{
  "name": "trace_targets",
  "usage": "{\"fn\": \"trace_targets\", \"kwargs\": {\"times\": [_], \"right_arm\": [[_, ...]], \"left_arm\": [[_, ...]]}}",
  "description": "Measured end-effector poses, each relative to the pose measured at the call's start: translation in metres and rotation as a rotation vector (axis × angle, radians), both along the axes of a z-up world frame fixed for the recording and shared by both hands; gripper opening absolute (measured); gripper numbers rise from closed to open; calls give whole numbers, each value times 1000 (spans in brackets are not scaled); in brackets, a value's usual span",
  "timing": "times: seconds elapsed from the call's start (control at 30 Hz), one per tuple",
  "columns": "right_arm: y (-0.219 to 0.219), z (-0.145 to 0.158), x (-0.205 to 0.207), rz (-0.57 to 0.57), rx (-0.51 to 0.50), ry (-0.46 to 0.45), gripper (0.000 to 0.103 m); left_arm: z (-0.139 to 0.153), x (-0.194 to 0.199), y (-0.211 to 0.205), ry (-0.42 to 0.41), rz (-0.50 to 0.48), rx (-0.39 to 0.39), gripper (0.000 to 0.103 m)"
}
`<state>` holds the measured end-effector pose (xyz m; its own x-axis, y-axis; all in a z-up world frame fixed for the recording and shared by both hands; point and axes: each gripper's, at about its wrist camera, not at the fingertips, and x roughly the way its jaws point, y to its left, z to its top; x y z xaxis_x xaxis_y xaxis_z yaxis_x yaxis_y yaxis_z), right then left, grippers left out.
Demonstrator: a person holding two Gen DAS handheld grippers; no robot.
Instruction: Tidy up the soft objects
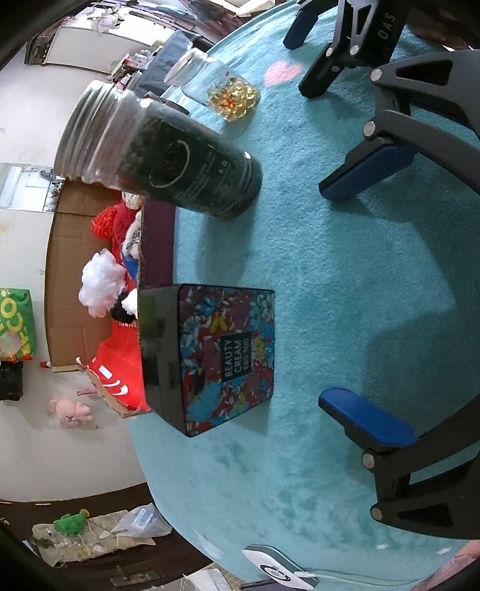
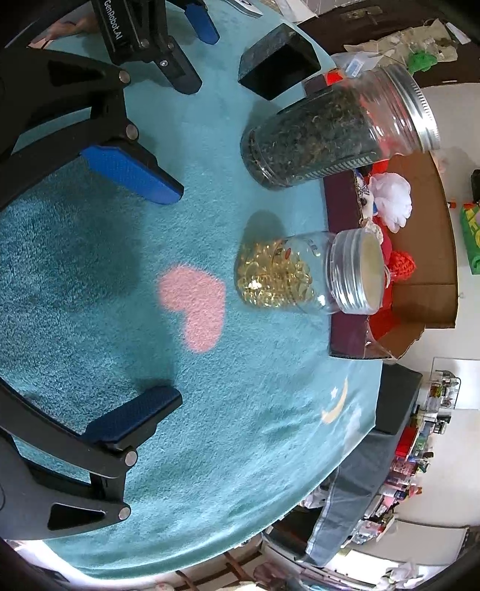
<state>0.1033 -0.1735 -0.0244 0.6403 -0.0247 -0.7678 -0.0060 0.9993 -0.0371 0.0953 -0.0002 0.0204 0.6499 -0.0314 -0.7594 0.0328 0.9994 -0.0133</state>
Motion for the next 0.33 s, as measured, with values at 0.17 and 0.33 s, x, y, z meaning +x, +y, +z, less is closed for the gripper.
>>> {"fn": "trace_targets", "kwargs": {"times": [0.17,0.33], "right_arm": [[1,0,0,2,-4,0,102],[1,0,0,2,-4,0,102]], "left_arm": [[0,2,0,0,3,1,103],[0,1,0,1,1,2,103]]}}
